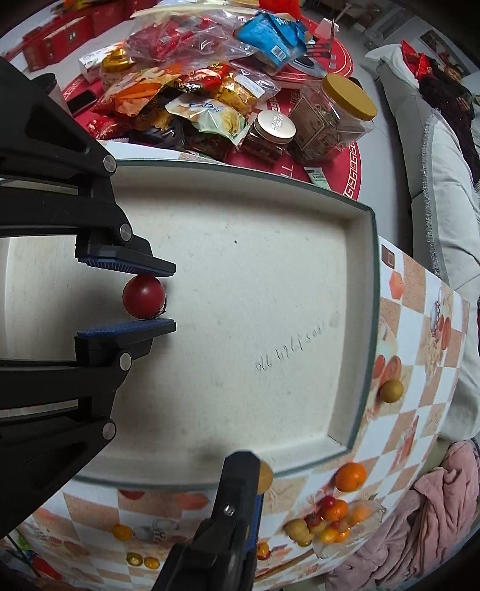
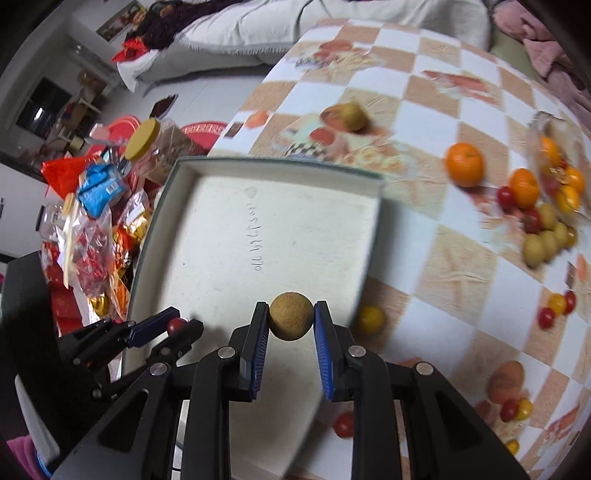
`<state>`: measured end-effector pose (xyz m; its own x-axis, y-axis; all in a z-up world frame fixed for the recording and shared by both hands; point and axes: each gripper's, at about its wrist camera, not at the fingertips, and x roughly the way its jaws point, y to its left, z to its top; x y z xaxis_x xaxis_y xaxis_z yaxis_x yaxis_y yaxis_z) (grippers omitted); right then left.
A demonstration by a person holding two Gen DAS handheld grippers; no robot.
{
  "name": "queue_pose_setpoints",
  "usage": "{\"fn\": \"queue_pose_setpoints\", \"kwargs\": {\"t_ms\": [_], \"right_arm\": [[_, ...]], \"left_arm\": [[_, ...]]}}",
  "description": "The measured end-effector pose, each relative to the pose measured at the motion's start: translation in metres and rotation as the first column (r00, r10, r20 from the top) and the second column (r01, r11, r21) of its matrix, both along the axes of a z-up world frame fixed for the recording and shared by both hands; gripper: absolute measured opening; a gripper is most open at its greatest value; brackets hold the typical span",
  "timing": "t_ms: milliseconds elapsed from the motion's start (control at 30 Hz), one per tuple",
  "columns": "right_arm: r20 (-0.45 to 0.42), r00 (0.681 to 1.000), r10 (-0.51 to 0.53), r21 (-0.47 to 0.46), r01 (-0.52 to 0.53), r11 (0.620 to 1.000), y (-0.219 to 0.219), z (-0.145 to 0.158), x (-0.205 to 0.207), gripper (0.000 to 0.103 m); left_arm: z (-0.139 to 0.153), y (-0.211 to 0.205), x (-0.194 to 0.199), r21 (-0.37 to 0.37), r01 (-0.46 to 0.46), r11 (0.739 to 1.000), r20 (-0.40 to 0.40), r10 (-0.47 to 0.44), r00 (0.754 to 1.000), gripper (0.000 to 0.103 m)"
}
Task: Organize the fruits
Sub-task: 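Carry the red tomato and the longan in both grippers over the white tray, then open both grippers to drop the tomato and longan into the tray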
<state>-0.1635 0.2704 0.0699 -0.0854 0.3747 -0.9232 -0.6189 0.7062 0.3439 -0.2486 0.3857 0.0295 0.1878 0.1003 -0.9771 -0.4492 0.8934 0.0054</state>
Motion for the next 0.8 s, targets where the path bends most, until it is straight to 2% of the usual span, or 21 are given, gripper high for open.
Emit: {"fn": "queue_pose_setpoints", "kwargs": {"t_ms": [200,267,300,333,433,467,600,800], "right_arm": [[-0.010,1.000,0.024,-0.064,-0.025,0.998,0.018,-0.023,-0.003,0.027],[-0.020,0.999,0.032,-0.082,-0.033,0.996,0.021,-0.029,-0.004,0.027],[-0.027,0.999,0.036,-0.090,-0.038,0.995,0.023,-0.031,-0.005,0.029],[-0.032,0.999,0.040,-0.098,-0.043,0.994,0.024,-0.034,-0.006,0.037],[-0.031,0.999,0.039,-0.085,-0.042,0.995,0.024,-0.032,-0.006,0.054],[-0.028,0.999,0.039,-0.079,-0.041,0.996,0.024,-0.030,-0.007,0.056],[0.007,1.000,0.021,-0.038,-0.020,0.999,0.021,-0.011,-0.005,0.080],[0.038,0.997,-0.061,-0.013,0.061,0.998,-0.009,0.011,0.010,0.081]], "left_arm": [[-0.009,0.001,-0.004,0.023,0.012,1.000,-0.030,-0.011,0.999,0.027],[-0.008,0.000,-0.006,0.041,0.017,0.999,-0.032,-0.015,0.999,0.048],[-0.008,0.000,-0.007,0.049,0.018,0.999,-0.031,-0.017,0.999,0.074],[-0.005,-0.001,-0.009,0.067,0.016,0.998,-0.018,-0.015,1.000,0.082],[-0.004,-0.003,-0.012,0.076,0.033,0.997,-0.011,-0.033,0.999,0.082],[-0.005,-0.003,-0.012,0.075,0.035,0.997,-0.022,-0.034,0.999,0.082],[-0.004,-0.003,-0.013,0.068,0.034,0.997,-0.030,-0.032,0.999,0.082],[0.008,-0.013,-0.004,0.068,0.064,0.996,-0.019,-0.063,0.998,0.082]]}}
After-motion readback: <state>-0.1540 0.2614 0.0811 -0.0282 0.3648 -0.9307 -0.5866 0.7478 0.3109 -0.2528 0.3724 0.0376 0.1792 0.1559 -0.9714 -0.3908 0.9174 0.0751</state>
